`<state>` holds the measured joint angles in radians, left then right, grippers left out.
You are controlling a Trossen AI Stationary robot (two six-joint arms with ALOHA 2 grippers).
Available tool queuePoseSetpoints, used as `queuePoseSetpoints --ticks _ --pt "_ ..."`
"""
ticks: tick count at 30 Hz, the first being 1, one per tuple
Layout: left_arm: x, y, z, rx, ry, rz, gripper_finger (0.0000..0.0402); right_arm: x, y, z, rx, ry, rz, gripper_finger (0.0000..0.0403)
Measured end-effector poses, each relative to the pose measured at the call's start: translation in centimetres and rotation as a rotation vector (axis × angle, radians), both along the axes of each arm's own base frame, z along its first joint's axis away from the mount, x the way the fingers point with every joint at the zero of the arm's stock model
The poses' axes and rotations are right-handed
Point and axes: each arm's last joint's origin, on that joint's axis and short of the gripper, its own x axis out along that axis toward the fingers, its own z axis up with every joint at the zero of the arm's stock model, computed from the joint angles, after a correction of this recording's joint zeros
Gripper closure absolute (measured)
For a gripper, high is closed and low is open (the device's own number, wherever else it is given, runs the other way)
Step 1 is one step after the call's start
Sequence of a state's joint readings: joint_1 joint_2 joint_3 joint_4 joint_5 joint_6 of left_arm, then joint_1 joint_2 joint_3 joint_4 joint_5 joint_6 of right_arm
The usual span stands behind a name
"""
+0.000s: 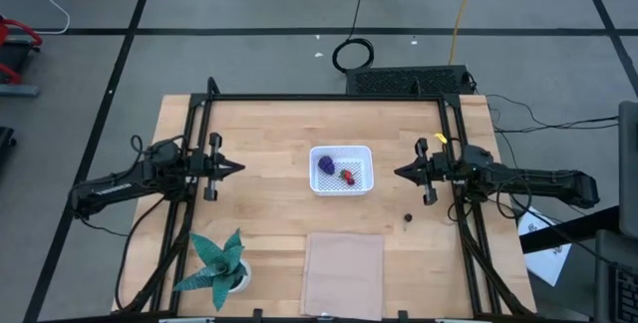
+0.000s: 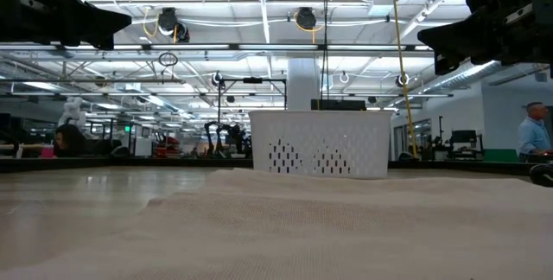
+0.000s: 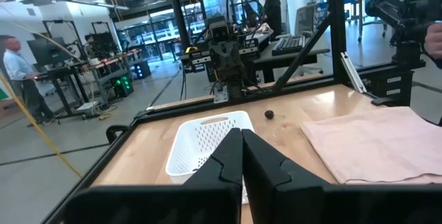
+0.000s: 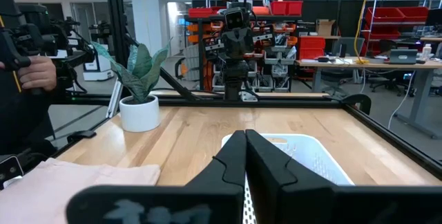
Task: Pick and placing Produce into tupperware
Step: Put the black cherry into the white bin
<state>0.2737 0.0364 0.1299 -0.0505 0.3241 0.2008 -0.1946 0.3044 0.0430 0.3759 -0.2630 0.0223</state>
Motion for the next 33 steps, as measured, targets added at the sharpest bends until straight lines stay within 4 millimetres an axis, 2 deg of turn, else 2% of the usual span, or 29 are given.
queuePoseSetpoints --ticks 11,18,24,28,33 --pt "0.0 0.0 0.0 -0.001 0.000 0.010 0.0379 0.0 0.0 0.0 -0.007 0.000 -0.001 0.0403" --pt "0.0 0.0 0.0 -0.005 0.000 0.010 0.0387 0.0 0.0 0.0 -0.044 0.001 -0.001 0.0403" --pt "0.0 0.0 0.0 -0.008 -0.001 0.010 0.0400 -0.1 0.0 0.9 -0.056 -0.096 -0.001 0.0403" --pt "0.0 0.0 0.0 -0.012 -0.001 0.011 0.0393 0.0 0.0 0.7 -0.047 -0.061 0.000 0.0403" --pt "0.0 0.0 0.0 -0.030 0.005 0.009 0.0379 0.4 -0.1 1.9 -0.032 -0.026 0.001 0.0403"
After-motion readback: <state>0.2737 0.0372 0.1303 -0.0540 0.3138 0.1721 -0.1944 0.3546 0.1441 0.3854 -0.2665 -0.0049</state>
